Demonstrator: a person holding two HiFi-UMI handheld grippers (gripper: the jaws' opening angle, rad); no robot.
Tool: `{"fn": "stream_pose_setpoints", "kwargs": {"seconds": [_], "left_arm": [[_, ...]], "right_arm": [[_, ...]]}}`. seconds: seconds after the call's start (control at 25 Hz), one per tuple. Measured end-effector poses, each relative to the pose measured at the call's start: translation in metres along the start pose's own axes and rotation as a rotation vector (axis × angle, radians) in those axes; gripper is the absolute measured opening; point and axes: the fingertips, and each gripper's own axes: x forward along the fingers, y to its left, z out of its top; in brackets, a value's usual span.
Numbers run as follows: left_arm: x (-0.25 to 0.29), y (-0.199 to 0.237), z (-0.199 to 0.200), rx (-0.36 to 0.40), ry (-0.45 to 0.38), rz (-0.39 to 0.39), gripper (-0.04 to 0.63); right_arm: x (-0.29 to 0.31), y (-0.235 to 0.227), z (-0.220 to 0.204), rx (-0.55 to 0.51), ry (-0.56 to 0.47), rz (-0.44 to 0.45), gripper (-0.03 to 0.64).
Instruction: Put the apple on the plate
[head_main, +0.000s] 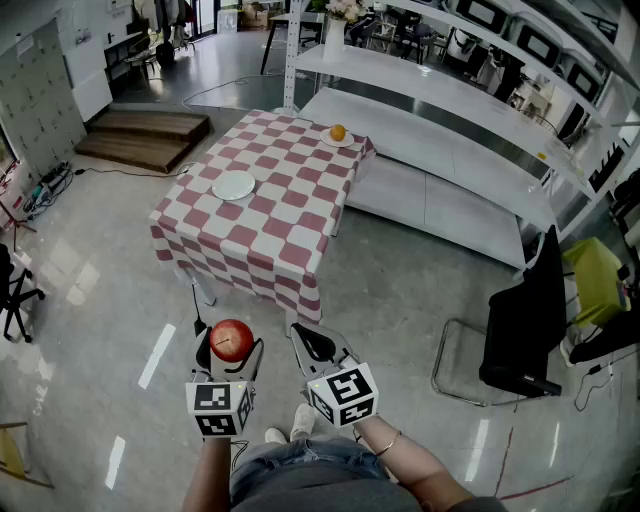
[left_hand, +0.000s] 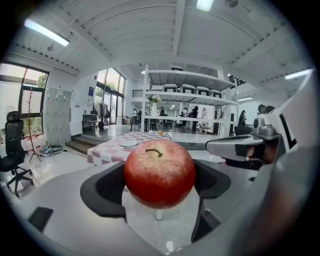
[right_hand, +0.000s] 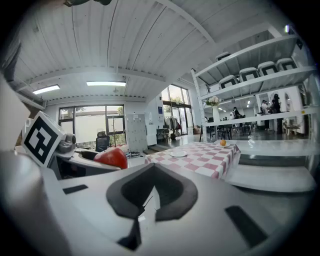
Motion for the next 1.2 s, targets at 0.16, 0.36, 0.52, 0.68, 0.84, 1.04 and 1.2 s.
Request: {"fn": "stream_pose_setpoints", "kwargs": {"seconds": [0.16,0.36,0.52,0.68,0.84,1.04,1.2], "left_arm": [[0.001,0.001,-0.001,0.006,0.002,0.003,0.410],[0.002,0.000,-0.001,0.003,0.007,0.003,0.410],[0.008,0.003,-0.002,-0.005,0.008,0.007,0.410],[0.018,0.004,0.000,-0.013,0.010,0.009,0.410],[0.031,0.003,0.002,-0.022,0.012,0.010,0.410],[0.048,0.000,0.006,-0.026,0.011,0.016,0.410],[0.057,-0.002,0.012,-0.037,0.004,0.021,0.410]], "right_arm": [[0.001,-0.001,-0.002,-0.004,0.001,-0.003,0.008],[0.001,-0.003,-0.003,0.003,0.005,-0.003,0.008],[0.004,-0.007,-0.004,0.017,-0.006,-0.002,0.009],[0.007,-0.019,-0.007,0.037,0.002,-0.004,0.011],[0.010,-0.037,-0.011,0.049,0.023,-0.020,0.011],[0.017,-0.055,-0.011,0.053,0.027,-0.031,0.011],[0.021,-0.064,-0.009,0.049,0.029,-0.025,0.011]]}}
